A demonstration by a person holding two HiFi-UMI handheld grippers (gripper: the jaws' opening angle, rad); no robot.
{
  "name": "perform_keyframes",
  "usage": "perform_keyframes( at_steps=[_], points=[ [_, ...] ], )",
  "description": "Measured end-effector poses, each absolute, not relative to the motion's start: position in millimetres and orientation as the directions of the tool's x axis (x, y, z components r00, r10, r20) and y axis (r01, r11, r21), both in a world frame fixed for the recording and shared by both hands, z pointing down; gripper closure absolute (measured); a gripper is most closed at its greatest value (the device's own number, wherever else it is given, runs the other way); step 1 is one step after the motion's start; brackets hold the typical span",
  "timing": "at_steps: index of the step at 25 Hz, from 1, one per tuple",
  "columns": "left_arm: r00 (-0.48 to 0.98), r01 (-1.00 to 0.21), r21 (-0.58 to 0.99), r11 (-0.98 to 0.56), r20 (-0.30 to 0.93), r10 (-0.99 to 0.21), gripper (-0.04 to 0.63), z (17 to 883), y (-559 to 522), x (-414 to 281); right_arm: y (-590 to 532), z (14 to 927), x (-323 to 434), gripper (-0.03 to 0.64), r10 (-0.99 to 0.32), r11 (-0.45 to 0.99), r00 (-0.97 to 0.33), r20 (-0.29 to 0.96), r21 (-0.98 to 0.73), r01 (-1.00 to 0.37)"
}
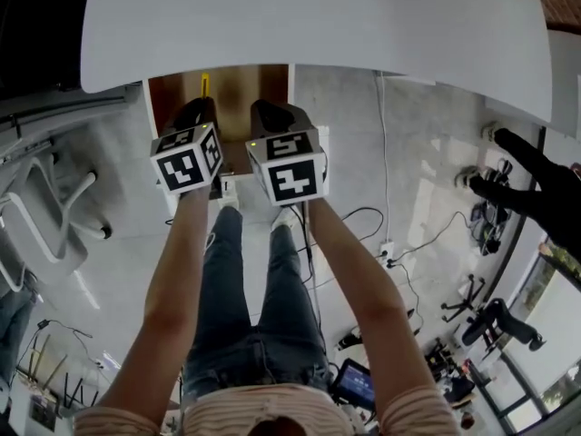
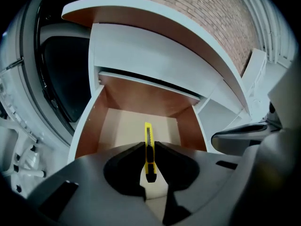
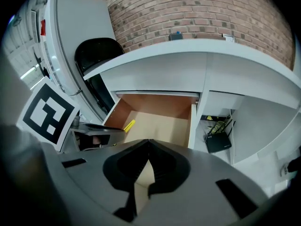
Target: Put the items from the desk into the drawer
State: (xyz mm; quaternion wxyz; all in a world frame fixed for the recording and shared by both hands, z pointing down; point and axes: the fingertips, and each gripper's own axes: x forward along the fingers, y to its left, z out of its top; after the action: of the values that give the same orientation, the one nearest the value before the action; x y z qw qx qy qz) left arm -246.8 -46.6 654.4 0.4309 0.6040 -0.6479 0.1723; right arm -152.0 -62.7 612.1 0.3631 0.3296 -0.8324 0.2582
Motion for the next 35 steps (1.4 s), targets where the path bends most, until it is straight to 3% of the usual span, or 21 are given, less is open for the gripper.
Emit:
perform_keyframes(
  at_steps=[8,35],
  points=[
    [0.121,-0.927,0.303,0.222,0.801,-0.586,0.529,691,-55,-250,-62,657,-168,0.6,-0.277,0.591,-0.518,0.809,-0.281,-0.756],
    [0.084,-0.92,0.258,0.294,0.864,-0.497,0.529,748,-74,-250,-72,684,-160,0.6,-0.267,0.594,-0.482,0.835,-0.251,-0.764]
  ],
)
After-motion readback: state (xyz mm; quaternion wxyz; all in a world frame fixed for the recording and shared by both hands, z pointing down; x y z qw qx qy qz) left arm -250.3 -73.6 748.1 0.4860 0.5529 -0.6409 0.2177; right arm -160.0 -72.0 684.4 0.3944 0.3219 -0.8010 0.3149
